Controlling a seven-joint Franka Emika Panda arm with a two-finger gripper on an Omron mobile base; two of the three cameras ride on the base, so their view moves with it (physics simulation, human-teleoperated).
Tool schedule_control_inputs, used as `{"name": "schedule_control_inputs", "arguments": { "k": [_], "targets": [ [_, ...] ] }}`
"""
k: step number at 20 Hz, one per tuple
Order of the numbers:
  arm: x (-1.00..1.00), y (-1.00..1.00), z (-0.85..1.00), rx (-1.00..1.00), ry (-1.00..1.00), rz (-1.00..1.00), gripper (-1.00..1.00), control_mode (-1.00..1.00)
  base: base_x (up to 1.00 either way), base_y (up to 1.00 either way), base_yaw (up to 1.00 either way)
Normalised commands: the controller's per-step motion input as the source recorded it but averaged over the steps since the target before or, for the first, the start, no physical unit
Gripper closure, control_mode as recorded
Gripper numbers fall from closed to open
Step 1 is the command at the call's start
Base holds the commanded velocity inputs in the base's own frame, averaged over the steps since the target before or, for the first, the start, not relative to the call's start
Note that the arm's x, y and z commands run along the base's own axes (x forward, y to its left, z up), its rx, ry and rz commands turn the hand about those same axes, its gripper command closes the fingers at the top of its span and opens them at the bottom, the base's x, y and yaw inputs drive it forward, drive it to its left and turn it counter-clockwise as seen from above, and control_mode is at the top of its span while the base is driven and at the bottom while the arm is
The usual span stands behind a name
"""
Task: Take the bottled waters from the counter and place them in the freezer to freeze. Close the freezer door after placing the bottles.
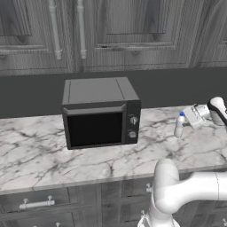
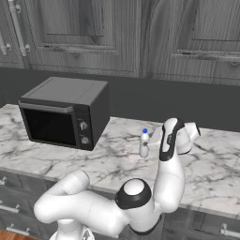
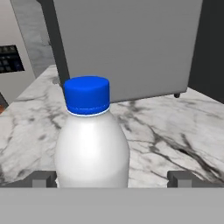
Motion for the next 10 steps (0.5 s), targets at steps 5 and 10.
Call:
{"name": "schedule_control_inputs", "arguments": {
  "k": [5,10],
  "targets": [
    [0.00,0.07,0.00,0.00,0.00,0.00,-1.00,-1.00,0.00,0.00,0.00],
    [0.00,0.12,-0.06,0.00,0.00,0.00,-1.00,-1.00,0.00,0.00,0.00]
  ]
}}
